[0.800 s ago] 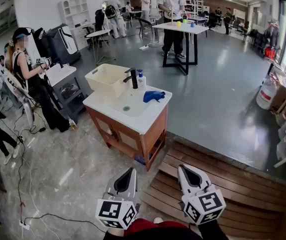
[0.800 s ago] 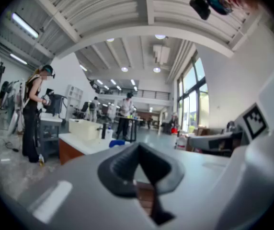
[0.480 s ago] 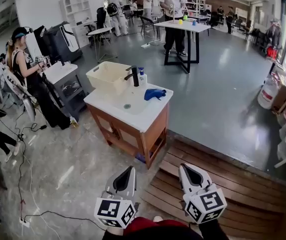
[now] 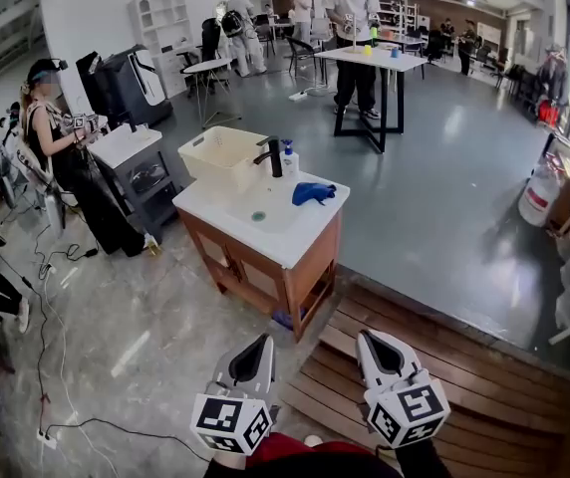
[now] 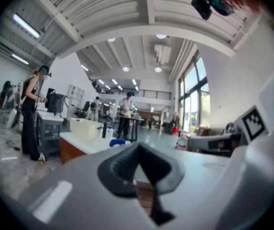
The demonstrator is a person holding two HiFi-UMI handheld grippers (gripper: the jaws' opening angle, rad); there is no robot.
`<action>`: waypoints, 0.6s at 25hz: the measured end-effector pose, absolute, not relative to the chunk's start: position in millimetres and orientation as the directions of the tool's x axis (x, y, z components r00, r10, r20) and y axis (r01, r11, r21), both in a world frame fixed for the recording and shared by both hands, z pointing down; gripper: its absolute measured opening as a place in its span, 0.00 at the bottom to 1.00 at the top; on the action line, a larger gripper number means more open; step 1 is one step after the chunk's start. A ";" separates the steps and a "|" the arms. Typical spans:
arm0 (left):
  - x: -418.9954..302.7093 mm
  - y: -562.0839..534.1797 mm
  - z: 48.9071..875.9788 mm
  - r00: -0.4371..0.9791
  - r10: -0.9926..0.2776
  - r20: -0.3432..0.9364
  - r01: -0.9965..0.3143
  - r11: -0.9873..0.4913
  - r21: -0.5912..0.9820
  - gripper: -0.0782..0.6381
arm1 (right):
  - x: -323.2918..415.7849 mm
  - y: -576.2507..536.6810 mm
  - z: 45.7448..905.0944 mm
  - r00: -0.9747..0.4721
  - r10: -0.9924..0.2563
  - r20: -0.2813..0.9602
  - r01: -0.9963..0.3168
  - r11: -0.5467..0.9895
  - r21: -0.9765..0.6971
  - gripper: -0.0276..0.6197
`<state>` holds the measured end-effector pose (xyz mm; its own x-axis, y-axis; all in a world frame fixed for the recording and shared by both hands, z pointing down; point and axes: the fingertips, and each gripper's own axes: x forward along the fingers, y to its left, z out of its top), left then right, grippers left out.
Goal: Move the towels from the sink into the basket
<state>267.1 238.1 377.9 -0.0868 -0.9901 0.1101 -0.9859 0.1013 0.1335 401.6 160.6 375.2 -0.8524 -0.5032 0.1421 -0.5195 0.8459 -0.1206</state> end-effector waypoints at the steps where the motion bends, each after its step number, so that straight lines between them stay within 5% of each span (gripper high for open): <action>1: 265.8 237.3 377.0 -0.089 -0.990 0.108 -0.986 0.103 0.132 0.11 | 401.1 158.9 374.9 -0.852 -0.504 0.142 -0.520 0.846 -0.119 0.05; 15: 247.9 219.9 368.7 -0.117 -0.989 0.093 -0.985 0.127 0.117 0.11 | 386.6 136.8 375.7 -0.850 -0.503 0.156 -0.522 0.844 -0.121 0.05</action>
